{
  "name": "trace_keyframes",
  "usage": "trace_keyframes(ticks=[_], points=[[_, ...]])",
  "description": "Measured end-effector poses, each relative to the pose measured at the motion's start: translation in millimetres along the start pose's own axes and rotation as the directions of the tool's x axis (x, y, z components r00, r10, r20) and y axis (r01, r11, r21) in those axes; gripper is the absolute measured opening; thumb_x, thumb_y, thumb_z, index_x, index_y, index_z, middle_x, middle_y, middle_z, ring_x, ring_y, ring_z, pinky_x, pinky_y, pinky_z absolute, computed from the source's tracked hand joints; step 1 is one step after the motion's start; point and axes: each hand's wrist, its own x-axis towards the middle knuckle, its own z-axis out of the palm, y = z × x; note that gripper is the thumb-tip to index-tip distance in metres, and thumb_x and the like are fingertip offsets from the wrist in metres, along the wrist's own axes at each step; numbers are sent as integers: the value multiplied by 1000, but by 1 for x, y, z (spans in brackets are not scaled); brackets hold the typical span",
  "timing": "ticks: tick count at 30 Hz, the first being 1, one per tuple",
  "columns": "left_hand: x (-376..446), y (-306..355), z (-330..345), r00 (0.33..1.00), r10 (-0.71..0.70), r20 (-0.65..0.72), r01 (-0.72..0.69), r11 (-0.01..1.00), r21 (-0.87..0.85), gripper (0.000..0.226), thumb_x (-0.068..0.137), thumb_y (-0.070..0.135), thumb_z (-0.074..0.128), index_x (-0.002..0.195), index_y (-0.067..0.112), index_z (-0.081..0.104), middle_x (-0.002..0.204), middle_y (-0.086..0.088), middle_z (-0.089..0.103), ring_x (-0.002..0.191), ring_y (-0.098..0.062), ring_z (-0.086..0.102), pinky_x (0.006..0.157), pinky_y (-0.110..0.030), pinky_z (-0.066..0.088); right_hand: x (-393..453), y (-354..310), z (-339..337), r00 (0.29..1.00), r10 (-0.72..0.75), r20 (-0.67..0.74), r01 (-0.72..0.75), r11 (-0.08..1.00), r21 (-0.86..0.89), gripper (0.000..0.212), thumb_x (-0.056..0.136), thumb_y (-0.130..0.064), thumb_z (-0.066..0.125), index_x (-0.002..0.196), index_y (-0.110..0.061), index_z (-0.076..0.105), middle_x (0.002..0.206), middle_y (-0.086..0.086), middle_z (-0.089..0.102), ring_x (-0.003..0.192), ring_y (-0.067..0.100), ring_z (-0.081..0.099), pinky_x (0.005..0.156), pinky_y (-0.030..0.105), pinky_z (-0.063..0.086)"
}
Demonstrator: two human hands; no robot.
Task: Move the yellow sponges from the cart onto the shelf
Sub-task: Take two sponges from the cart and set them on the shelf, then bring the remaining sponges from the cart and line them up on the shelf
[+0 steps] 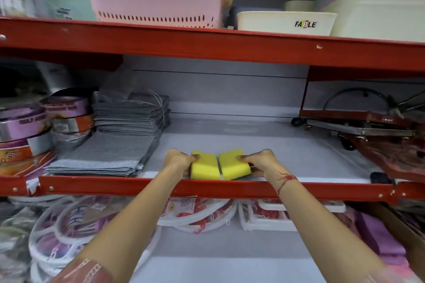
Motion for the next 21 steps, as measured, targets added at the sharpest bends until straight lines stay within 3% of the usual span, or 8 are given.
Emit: trace_keyframes(ticks=[2, 4, 7, 10, 12, 14, 17, 21], points=[[14, -7, -1, 999, 38, -19, -36, 994, 104, 34, 67, 23, 84, 67, 6, 54, 96, -19, 69, 90, -35, 68, 85, -47, 58, -14, -8, 3, 999, 0, -40, -2, 999, -53, 80, 38, -44, 89, 96, 4, 62, 100, 16, 69, 96, 33, 65, 87, 42, 56], [11, -8, -4, 995, 90, -33, -81, 976, 201, 36, 72, 28, 80, 57, 9, 53, 76, -17, 68, 80, -32, 67, 84, -46, 59, -41, -21, 5, 996, -14, -91, 4, 995, -103, 55, 60, -37, 84, 92, 2, 62, 93, 13, 64, 93, 32, 63, 79, 36, 53], [-12, 0, -6, 984, 169, -50, -149, 952, 267, 32, 80, 33, 71, 61, 9, 64, 76, -17, 69, 82, -31, 67, 85, -39, 55, -63, -28, 5, 990, -37, -134, 12, 983, -182, 34, 71, -37, 76, 65, -7, 62, 81, 15, 64, 81, 32, 63, 73, 35, 49], [-22, -7, -11, 969, 245, 3, -242, 956, 165, 27, 82, 25, 70, 99, 5, 72, 104, -17, 74, 101, -32, 68, 94, -42, 54, -83, -27, 5, 962, -174, -209, 125, 966, -227, 28, 78, -32, 69, 91, -7, 75, 99, 16, 74, 103, 31, 65, 86, 33, 49], [-28, -16, -15, 952, 303, 36, -306, 946, 112, 16, 83, 20, 69, 96, 9, 71, 103, -18, 73, 101, -31, 68, 96, -47, 53, -109, -25, 6, 917, -286, -277, 247, 954, -168, 24, 80, -27, 67, 96, -10, 75, 103, 12, 75, 105, 27, 65, 91, 32, 49], [-44, -28, -20, 928, 363, 82, -368, 928, 62, 2, 83, 17, 68, 85, 17, 69, 94, -17, 72, 92, -27, 68, 95, -49, 54, -139, -18, 10, 884, -343, -317, 318, 939, -128, 18, 80, -24, 65, 90, -13, 76, 94, 9, 77, 95, 22, 68, 85, 29, 49], [-76, -51, -25, 897, 432, 91, -433, 901, -3, 5, 85, 13, 66, 88, 16, 68, 95, -20, 73, 88, -23, 67, 92, -44, 56, -178, 3, 18, 866, -373, -332, 368, 926, -82, 14, 80, -24, 66, 85, -17, 76, 81, 2, 76, 79, 14, 67, 72, 21, 47], [-110, -93, -33, 898, 427, 109, -423, 904, -61, 9, 86, 11, 63, 86, 19, 67, 85, -6, 73, 85, -19, 68, 86, -35, 55, -211, 50, 33, 866, -388, -317, 392, 918, -53, 11, 81, -19, 66, 86, -16, 76, 80, 3, 76, 76, 12, 68, 74, 24, 51]])
